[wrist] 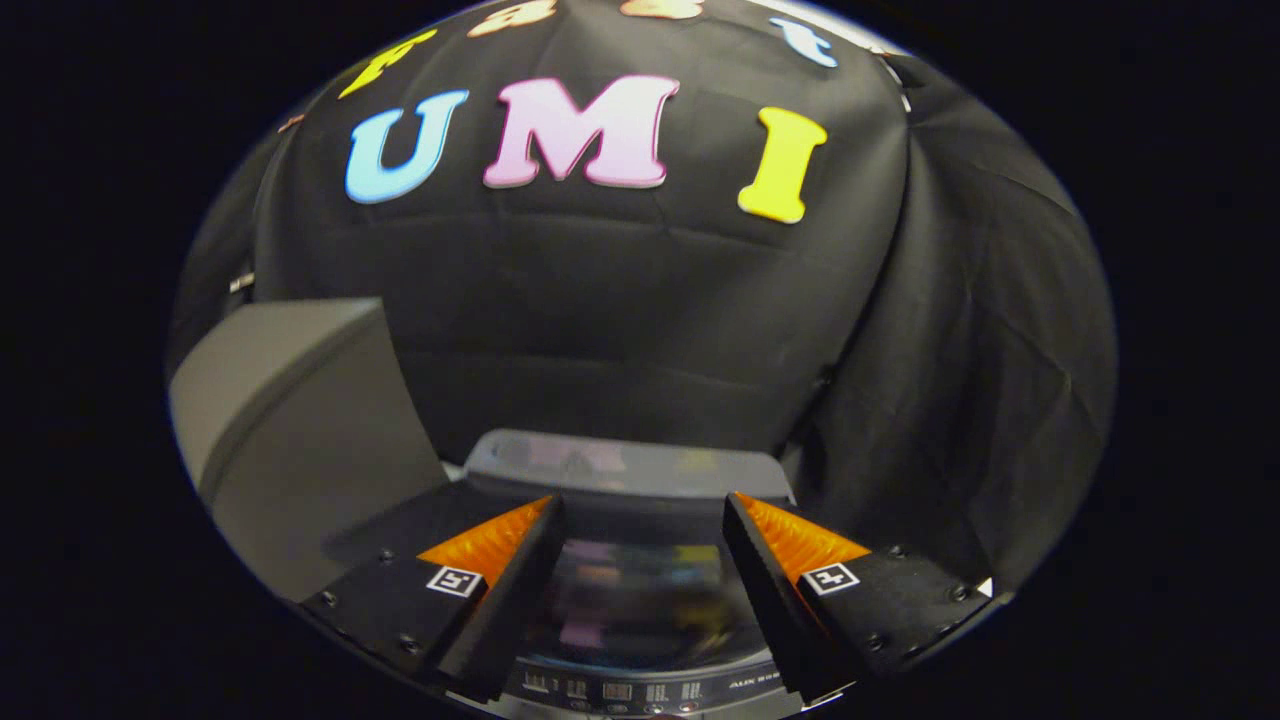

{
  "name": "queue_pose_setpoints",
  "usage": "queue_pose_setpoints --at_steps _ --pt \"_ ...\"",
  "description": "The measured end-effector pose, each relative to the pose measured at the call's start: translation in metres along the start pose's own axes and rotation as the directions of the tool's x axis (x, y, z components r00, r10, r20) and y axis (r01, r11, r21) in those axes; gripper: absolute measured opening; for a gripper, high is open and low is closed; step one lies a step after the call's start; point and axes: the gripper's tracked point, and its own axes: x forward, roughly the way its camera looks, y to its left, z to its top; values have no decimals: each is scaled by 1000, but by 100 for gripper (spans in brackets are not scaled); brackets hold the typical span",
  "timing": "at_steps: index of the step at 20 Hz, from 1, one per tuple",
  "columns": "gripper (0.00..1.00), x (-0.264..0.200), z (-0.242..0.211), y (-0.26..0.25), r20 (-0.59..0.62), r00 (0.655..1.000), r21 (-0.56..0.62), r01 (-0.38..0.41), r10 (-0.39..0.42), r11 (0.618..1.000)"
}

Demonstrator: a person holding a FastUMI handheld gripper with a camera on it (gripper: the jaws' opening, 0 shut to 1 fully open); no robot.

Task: Put the clothes into the washing machine and then close the washing machine lid.

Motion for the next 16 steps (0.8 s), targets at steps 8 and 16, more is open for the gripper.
queue_pose_setpoints --at_steps 8,16 --pt "99 -21 24 23 83 996 -11 -28 29 1000" --pt "99 -89 155 41 412 911 134 -55 -5 989"
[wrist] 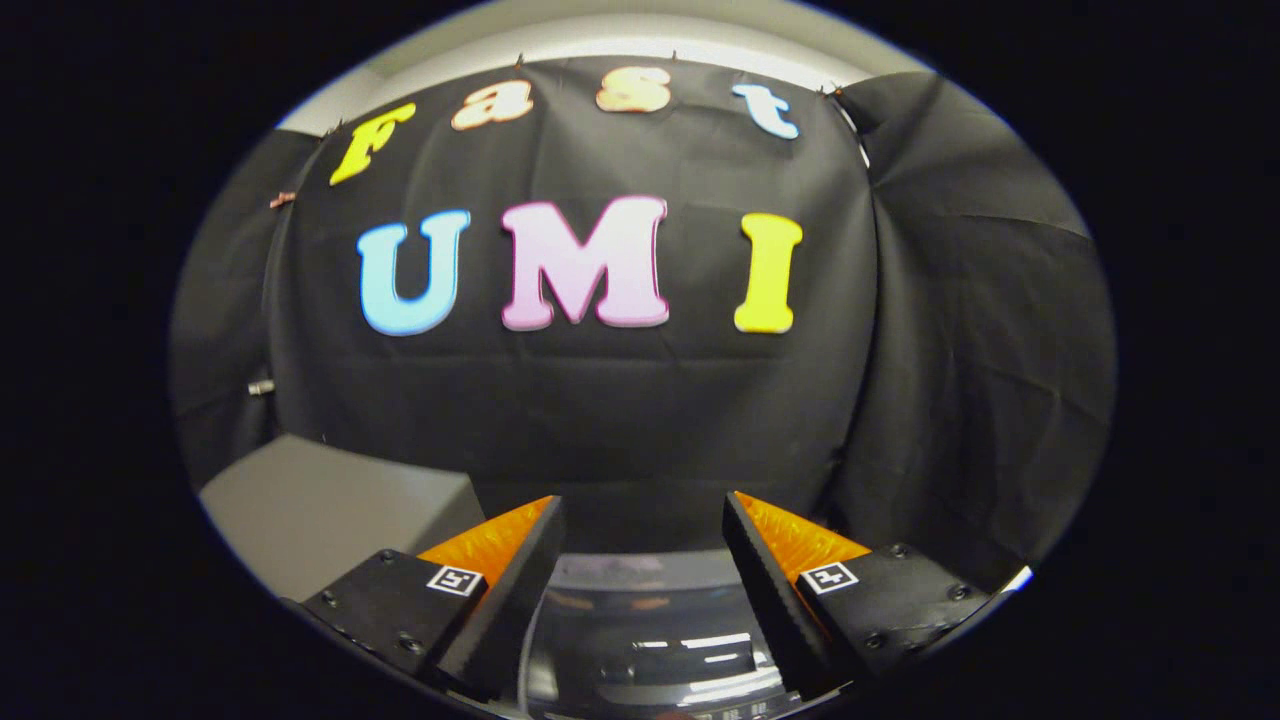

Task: Put the clothes into the washing machine and then close the washing machine lid.

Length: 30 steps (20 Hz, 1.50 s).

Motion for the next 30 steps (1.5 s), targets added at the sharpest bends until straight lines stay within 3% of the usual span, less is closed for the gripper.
queue_pose_setpoints --at_steps 4,6,15,30 --pt "98 -32 71 47 196 978 43 -83 73 996" --pt "98 -43 80 70 235 968 2 -97 94 995" --pt "99 -81 74 106 219 969 8 -122 117 993" --pt "99 -80 73 126 200 968 -15 -151 151 988"
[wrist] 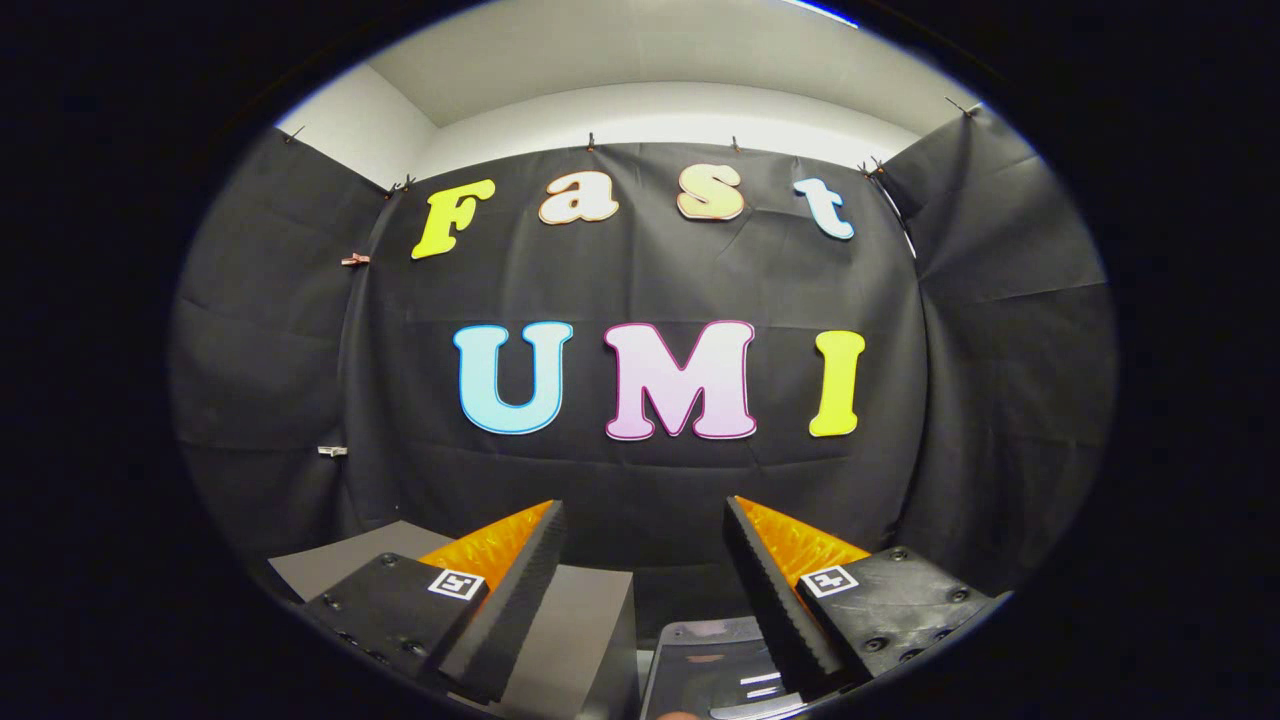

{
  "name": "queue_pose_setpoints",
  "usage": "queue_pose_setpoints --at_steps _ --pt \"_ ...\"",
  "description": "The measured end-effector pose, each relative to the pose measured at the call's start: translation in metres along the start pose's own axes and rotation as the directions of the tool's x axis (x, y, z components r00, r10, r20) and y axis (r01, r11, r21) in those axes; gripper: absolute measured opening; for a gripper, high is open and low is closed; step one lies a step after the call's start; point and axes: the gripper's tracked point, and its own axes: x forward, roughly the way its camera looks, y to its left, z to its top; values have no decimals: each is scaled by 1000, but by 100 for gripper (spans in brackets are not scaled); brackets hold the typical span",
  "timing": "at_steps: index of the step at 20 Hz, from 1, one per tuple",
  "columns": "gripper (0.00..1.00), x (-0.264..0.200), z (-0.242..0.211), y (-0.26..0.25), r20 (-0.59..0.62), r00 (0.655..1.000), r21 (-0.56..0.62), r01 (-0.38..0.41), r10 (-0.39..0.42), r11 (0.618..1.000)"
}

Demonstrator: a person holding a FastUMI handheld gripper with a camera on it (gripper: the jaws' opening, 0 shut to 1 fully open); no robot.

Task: Put the clothes into the washing machine and then close the washing machine lid.

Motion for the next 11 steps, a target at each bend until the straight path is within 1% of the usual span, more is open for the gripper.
queue_pose_setpoints --at_steps 11 --pt "99 6 6 4 13 1000 -14 -12 12 1000"
